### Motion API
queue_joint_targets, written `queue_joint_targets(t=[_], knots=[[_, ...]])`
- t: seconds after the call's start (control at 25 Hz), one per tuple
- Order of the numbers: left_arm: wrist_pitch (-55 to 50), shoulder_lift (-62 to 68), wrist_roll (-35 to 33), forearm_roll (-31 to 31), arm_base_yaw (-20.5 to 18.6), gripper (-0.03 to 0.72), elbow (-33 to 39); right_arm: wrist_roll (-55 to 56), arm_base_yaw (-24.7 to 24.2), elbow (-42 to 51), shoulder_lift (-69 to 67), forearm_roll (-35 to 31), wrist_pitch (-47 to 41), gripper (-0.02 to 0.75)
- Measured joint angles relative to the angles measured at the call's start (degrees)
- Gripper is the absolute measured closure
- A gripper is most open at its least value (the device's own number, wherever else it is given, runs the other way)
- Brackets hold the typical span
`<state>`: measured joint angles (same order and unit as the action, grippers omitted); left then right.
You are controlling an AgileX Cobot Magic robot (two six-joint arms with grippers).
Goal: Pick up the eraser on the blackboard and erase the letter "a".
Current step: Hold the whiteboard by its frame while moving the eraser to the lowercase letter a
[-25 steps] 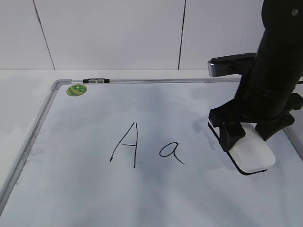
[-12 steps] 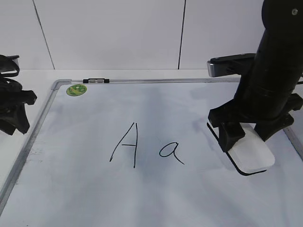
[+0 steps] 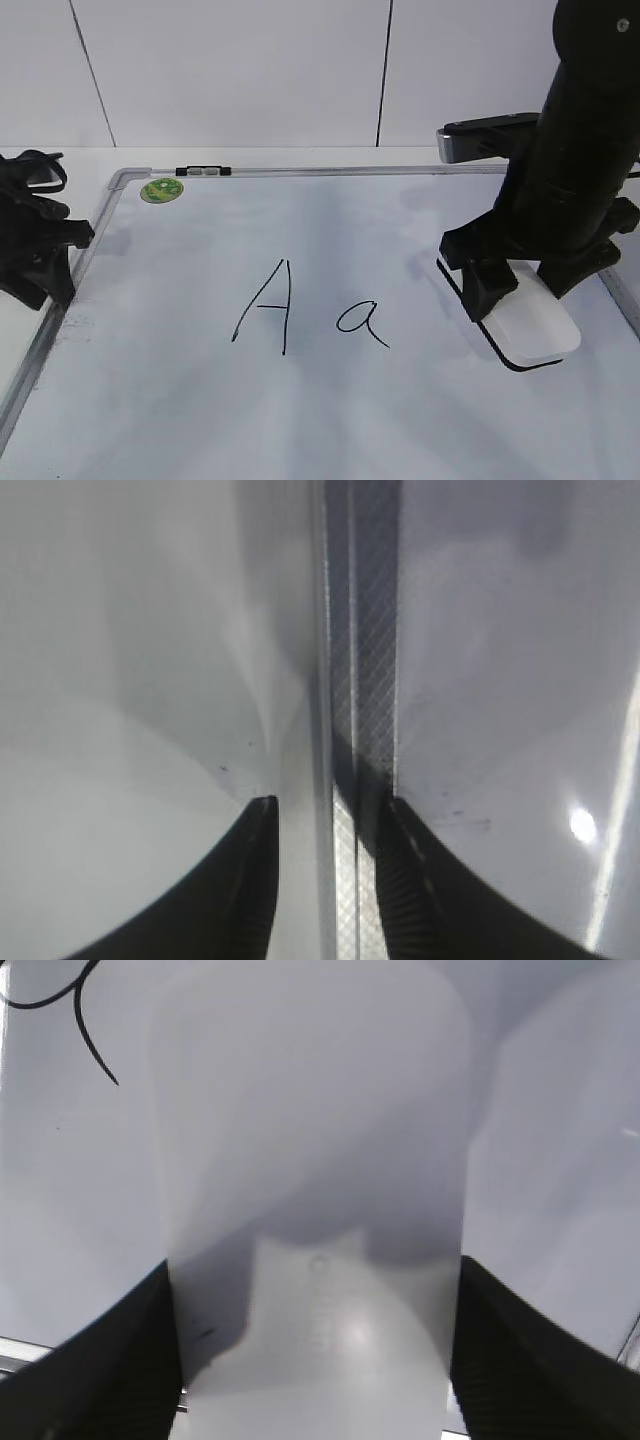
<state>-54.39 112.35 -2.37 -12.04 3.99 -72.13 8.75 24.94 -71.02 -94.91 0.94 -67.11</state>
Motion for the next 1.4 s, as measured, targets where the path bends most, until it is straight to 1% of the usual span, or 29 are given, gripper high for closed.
queue_joint_targets(t=[0.16,0.32,0.4,0.56,0.64,0.92,1.0,1.2,1.4], knots=[[0.0,0.5,0.0,0.1,0.0,0.442,-0.4,0.0,0.0,0.0,0.0,0.0,0.0,0.167],[0.0,0.5,0.0,0.1,0.0,0.466,-0.4,-0.1,0.0,0.0,0.0,0.0,0.0,0.167],[0.0,0.5,0.0,0.0,0.0,0.509,-0.4,-0.1,0.0,0.0,0.0,0.0,0.0,0.167],[0.0,0.5,0.0,0.1,0.0,0.639,-0.5,-0.1,0.0,0.0,0.0,-0.1,0.0,0.167],[0.0,0.5,0.1,-0.2,0.0,0.667,-0.6,-0.1,0.0,0.0,-0.1,-0.1,0.0,0.167],[-0.1,0.5,0.4,-0.3,0.0,0.67,-0.6,-1.1,0.2,-0.4,-1.0,-0.1,0.0,0.167],[-0.1,0.5,0.4,-0.3,0.0,0.67,-0.6,-1.5,1.1,-0.9,-2.8,-0.1,0.0,0.167],[-0.1,0.5,0.4,-0.3,0.0,0.67,-0.6,-1.9,4.1,-6.4,-8.9,-0.1,-1.3,0.167],[-0.1,0.5,0.4,-0.3,0.0,0.67,-0.6,-2.1,4.6,-13.2,-13.3,0.1,-2.2,0.167]])
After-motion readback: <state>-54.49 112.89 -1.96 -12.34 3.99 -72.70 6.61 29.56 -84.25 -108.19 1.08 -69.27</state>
